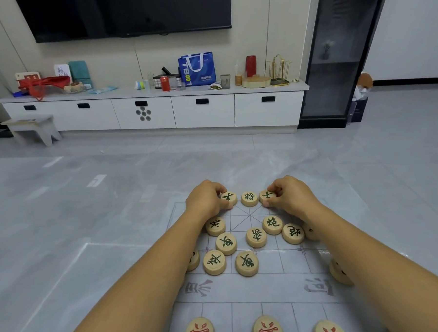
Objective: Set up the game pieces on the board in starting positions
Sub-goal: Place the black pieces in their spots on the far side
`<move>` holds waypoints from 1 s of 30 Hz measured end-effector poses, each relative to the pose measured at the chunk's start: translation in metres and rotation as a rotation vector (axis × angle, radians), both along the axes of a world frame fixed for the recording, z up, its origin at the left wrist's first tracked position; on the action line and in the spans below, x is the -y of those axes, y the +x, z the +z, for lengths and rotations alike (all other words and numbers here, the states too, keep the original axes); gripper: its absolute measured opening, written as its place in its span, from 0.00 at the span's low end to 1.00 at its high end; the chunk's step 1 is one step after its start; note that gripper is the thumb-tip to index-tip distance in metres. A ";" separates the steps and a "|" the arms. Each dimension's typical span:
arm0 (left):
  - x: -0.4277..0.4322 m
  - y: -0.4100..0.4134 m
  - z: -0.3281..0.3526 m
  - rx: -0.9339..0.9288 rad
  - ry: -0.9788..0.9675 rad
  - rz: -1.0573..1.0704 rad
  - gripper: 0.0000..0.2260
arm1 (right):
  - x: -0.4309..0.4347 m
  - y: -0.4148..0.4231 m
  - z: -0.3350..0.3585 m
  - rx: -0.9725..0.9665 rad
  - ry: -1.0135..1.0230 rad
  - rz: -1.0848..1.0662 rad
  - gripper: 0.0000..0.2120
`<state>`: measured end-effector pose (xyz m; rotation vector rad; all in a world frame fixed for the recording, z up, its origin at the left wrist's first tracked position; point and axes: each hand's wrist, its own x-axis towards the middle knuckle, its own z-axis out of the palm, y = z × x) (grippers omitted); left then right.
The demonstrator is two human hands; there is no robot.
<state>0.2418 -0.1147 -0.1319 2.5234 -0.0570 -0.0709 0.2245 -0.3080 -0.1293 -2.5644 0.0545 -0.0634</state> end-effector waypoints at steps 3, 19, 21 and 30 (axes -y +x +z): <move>-0.001 0.000 0.000 0.009 -0.001 -0.002 0.19 | -0.001 -0.001 -0.001 0.014 -0.003 -0.004 0.18; -0.016 -0.001 -0.004 -0.051 -0.244 -0.041 0.24 | 0.002 0.001 0.000 -0.029 -0.041 -0.004 0.25; -0.027 -0.004 0.003 -0.111 -0.410 -0.050 0.24 | 0.003 0.001 0.000 -0.047 -0.035 0.012 0.27; -0.111 -0.060 0.025 -0.069 -0.392 0.065 0.06 | 0.018 -0.032 0.011 -0.116 0.125 0.173 0.33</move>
